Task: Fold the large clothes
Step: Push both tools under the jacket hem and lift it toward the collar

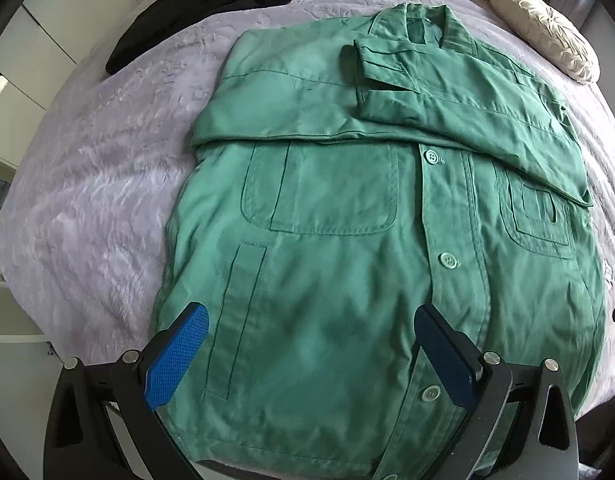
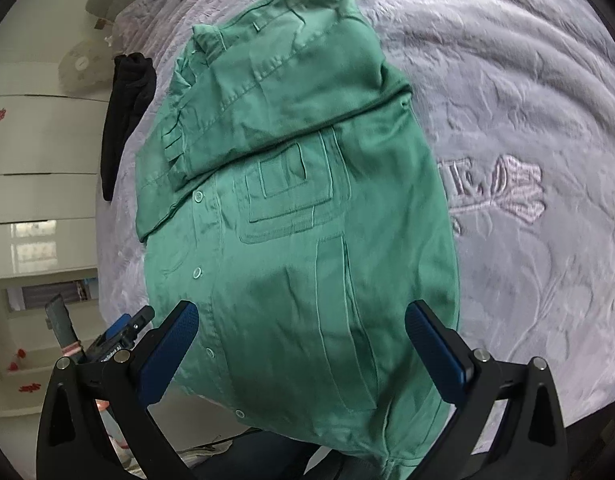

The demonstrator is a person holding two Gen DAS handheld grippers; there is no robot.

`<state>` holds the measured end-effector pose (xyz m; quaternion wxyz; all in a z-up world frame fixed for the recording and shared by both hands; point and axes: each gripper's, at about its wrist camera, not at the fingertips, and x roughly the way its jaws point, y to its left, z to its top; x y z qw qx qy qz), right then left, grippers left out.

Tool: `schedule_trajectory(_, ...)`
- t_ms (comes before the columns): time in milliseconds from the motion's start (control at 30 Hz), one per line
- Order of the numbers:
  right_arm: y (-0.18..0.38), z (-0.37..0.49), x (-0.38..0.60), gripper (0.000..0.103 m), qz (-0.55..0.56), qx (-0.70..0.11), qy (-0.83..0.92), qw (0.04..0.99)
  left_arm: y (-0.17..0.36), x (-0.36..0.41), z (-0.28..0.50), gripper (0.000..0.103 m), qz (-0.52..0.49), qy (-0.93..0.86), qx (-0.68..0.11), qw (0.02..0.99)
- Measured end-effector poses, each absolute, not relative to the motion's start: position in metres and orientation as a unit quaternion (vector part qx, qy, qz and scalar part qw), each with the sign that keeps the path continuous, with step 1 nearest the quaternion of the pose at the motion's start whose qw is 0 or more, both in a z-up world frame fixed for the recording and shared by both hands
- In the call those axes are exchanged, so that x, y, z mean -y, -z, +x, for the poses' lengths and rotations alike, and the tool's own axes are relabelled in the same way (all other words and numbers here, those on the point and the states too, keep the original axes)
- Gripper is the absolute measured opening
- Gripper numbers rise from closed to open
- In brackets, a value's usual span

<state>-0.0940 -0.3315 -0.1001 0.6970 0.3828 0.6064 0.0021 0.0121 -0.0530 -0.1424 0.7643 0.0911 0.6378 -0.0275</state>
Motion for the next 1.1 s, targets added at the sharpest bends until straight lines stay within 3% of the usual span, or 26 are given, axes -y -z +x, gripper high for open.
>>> schedule_trajectory(633,0.122,-0.147,0.265,0.103,0.405,-0.611,0.052,0.678,0.170,-0.046,-0.032,0.103,0.078,0.052,-0.661,0.744)
schedule_trajectory(1100,0.114,-0.211,0.309,0.103,0.407,-0.568,0.135,0.703,0.188,-0.100,-0.054,0.103,0.022,0.106,-0.686,0.719)
